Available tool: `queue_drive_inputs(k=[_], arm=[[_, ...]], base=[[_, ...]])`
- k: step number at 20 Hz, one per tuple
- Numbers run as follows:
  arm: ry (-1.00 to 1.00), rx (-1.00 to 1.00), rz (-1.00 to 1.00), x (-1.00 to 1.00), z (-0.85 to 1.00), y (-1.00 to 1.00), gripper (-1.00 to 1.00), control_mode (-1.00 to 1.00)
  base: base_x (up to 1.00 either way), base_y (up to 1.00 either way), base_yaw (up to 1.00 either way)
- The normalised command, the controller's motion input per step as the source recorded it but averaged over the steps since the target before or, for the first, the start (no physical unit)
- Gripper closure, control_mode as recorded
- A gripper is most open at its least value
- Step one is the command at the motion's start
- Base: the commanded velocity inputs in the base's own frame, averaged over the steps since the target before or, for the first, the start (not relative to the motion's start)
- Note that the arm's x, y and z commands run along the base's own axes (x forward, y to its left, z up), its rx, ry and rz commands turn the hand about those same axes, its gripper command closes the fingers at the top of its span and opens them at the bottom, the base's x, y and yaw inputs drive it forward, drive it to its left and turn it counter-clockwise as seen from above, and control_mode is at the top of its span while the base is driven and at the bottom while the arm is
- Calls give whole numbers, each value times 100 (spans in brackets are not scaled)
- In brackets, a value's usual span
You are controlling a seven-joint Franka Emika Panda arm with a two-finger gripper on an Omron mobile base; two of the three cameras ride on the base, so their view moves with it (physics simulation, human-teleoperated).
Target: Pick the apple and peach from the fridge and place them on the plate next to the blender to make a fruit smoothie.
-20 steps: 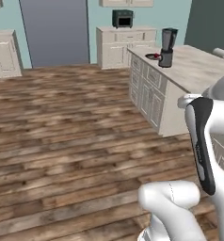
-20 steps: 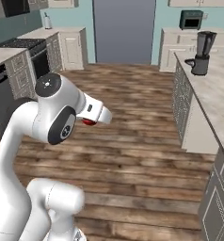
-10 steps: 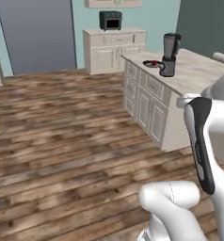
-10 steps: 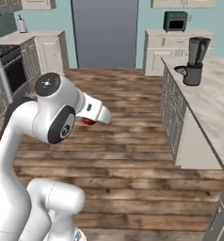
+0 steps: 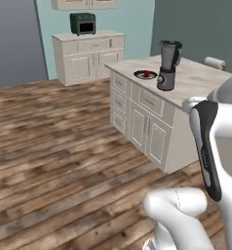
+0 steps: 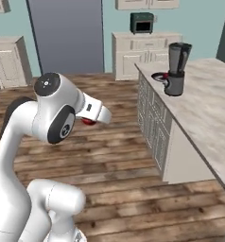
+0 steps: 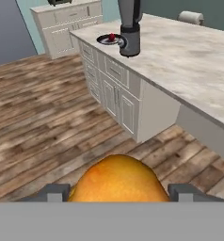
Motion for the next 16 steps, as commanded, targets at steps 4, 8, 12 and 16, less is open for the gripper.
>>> queue_drive_inputs(k=[4, 8, 12, 16], arm=[[0, 0, 0, 0, 0, 0, 100, 100], [0, 0, 0, 0, 0, 0, 100, 100], [0, 0, 0, 0, 0, 0, 100, 100], [0, 0, 0, 0, 0, 0, 100, 100]], base=[[100, 48, -33], [100, 69, -37], [100, 88, -39], [100, 99, -40]])
